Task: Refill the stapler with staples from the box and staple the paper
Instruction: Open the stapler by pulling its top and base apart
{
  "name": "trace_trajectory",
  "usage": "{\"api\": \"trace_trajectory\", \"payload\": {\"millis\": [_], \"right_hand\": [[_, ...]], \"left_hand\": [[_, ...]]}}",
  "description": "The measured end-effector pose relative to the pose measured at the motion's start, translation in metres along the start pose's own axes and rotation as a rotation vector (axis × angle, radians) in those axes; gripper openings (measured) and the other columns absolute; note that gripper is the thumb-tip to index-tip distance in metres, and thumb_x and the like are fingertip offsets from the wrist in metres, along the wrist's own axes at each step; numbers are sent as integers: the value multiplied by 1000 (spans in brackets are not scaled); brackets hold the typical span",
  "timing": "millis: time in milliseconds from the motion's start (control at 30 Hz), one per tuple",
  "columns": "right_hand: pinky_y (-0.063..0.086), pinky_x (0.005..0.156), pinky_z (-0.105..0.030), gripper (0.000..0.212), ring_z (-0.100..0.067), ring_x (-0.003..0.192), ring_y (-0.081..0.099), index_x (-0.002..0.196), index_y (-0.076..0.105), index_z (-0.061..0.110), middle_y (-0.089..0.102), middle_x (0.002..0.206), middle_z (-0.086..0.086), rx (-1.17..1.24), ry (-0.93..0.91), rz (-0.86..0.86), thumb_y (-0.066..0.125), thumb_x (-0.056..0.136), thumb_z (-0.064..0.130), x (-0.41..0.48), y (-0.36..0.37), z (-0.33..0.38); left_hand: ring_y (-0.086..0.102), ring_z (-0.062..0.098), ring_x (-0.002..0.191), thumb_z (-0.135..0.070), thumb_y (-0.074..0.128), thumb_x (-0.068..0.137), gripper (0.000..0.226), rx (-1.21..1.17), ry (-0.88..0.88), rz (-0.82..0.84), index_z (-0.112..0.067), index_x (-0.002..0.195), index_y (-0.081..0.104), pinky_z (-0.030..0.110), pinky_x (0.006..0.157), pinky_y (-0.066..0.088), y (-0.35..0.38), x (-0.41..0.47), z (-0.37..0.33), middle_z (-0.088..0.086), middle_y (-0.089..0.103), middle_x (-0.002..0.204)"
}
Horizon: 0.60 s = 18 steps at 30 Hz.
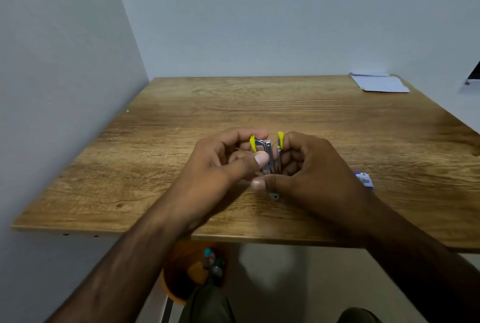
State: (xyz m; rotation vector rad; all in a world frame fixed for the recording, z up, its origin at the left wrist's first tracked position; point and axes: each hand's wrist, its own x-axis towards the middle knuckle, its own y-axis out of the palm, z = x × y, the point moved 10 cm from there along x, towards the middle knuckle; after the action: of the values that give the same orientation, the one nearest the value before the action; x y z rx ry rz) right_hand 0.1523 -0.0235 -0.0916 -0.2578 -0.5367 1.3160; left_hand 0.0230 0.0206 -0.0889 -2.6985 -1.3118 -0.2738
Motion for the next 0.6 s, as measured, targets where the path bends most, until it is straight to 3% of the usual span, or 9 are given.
{"api": "trace_trajectory", "payload": {"millis": [100,200,267,400,600], "right_hand": [[62,69,-53,40,-20,72,76,94,73,21,79,79,-2,103,5,12,92,62,36,-1,8,-3],[63,75,-52,27,-25,84,79,103,74,16,81,89,-8,276,53,76,85,77,18,0,14,-7],[64,77,-45,26,-26,90,78,107,74,13,81,95,-11,362,92,107,80,81,10,0,15,-9],[65,68,-35,24,-28,88,78,103,73,3,79,94,-17,443,102,52,79,80,0,-1,9,-9],[62,65,-30,16,-21,77,78,91,70,-1,78,84,-17,521,85,-70,75,79,-10,1,3,-13]], "left_hand": [[62,58,90,-5,68,91,26,53,36,-30,-9,118,68,61,88,54,2,-1,0,42,62,105],[61,33,75,-9,66,92,21,115,63,-37,-13,112,69,48,70,56,1,3,-6,31,63,88],[62,22,77,-13,67,90,19,246,89,-28,-20,107,72,50,68,61,1,8,-13,24,65,90],[65,25,88,-21,66,88,19,435,109,57,-22,106,73,53,67,62,7,17,-23,11,68,102],[64,21,87,-18,67,86,17,557,181,56,-20,102,72,52,71,59,13,24,-32,1,65,98]]}}
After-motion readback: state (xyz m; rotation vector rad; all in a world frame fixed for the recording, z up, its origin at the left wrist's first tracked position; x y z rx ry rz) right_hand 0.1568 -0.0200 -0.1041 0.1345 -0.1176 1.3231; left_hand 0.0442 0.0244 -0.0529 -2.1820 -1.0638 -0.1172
